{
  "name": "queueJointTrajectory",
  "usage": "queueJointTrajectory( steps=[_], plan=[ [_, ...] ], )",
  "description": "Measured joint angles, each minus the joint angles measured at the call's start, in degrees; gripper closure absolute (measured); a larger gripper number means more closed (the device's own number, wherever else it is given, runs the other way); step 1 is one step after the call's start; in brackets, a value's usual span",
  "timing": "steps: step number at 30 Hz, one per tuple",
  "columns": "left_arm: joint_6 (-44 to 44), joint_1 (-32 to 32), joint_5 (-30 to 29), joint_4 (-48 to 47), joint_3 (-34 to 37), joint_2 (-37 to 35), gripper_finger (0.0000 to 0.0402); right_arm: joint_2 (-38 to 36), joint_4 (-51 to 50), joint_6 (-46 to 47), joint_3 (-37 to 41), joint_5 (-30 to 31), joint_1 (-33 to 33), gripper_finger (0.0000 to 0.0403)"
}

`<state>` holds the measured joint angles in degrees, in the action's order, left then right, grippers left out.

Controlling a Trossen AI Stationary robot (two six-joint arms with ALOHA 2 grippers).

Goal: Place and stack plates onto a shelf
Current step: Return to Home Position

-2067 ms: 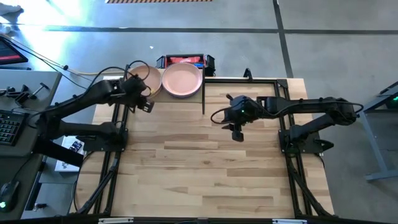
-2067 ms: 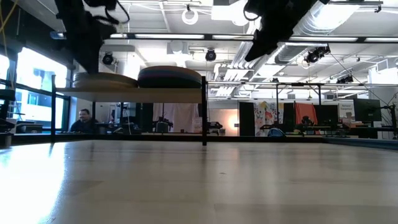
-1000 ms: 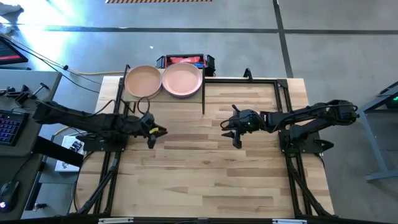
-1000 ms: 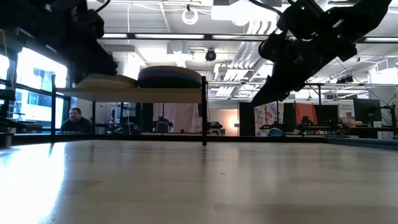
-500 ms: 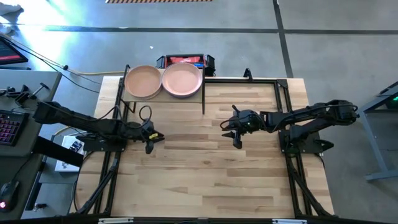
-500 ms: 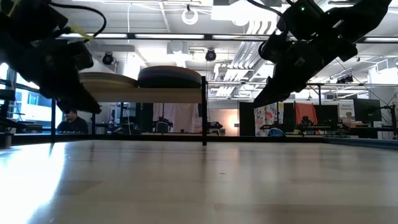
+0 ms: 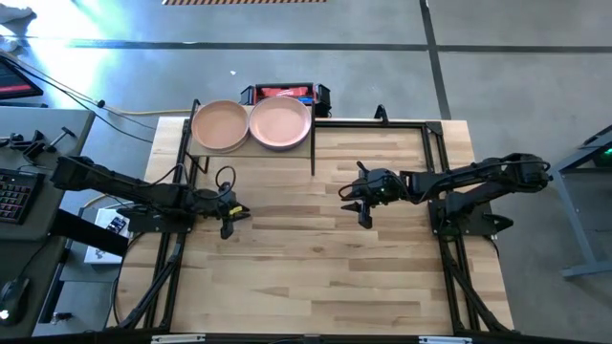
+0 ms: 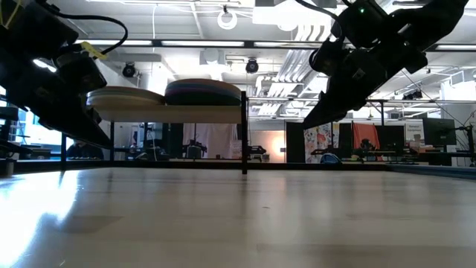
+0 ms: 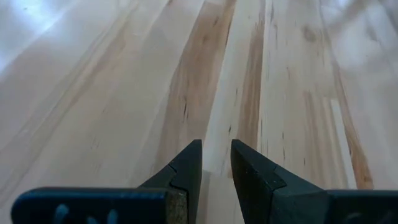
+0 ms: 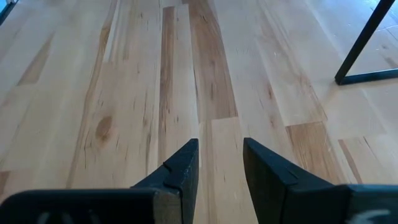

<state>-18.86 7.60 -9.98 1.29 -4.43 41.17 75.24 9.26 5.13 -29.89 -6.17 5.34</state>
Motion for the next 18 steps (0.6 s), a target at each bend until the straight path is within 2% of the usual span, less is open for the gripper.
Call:
queueJointTrajectory(
  steps=[18],
  plan=[
    [-1.9, 0.0, -1.1, -1.9, 0.0, 0.1, 0.0328, 0.0, 0.0, 0.0, 0.0, 0.0, 0.3, 0.0297]
  ],
)
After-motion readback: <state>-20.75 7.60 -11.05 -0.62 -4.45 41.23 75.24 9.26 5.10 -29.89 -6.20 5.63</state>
